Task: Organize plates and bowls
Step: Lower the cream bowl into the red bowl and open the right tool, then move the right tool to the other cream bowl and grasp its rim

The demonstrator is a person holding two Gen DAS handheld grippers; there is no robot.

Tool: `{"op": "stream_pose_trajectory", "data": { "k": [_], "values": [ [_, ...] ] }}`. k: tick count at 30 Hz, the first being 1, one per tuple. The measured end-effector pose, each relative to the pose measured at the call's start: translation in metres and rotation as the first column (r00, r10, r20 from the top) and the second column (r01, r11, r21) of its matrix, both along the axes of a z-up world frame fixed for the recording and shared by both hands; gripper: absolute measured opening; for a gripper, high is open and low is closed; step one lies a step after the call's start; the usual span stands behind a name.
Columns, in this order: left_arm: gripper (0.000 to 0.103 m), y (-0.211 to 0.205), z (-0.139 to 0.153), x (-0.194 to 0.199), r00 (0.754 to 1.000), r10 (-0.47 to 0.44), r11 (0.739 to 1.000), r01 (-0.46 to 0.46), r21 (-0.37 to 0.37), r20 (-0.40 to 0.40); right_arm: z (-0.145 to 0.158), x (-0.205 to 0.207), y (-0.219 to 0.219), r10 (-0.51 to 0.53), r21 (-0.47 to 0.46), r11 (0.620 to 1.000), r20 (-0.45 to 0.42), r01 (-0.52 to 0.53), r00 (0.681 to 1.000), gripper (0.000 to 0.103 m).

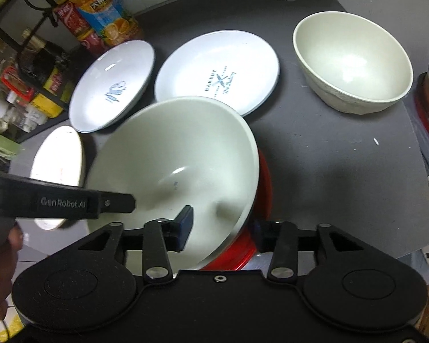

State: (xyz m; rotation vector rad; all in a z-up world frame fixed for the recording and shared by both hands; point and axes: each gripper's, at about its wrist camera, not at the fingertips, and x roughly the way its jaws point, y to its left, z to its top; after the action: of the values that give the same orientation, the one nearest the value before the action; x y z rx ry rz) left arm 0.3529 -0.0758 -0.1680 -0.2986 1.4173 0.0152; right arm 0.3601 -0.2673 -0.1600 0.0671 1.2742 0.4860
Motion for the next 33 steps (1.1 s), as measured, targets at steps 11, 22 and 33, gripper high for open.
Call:
{"op": "stream_pose_trajectory", "data": {
  "k": [11, 22, 33],
  "values": [
    [0.026, 0.010, 0.015, -0.002, 1.000, 0.020, 0.998, -0.019, -0.056, 0.023, 0.010, 0.001, -0.016, -0.052, 0.077, 0.995, -0.046, 0.056, 0.998, 0.057],
    [0.046, 0.015, 0.047, -0.001, 0.992, 0.017, 0.999, -0.011, -0.051, 0.123, 0.033, -0.005, -0.040, -0.121, 0.109, 0.988, 0.063, 0.113, 0.991, 0.076],
    [0.066, -0.005, 0.064, 0.011, 0.980, 0.044, 0.999, -0.041, -0.023, 0.195, 0.038, 0.006, -0.081, -0.216, 0.086, 0.975, 0.149, 0.204, 0.965, 0.103]
  ]
}}
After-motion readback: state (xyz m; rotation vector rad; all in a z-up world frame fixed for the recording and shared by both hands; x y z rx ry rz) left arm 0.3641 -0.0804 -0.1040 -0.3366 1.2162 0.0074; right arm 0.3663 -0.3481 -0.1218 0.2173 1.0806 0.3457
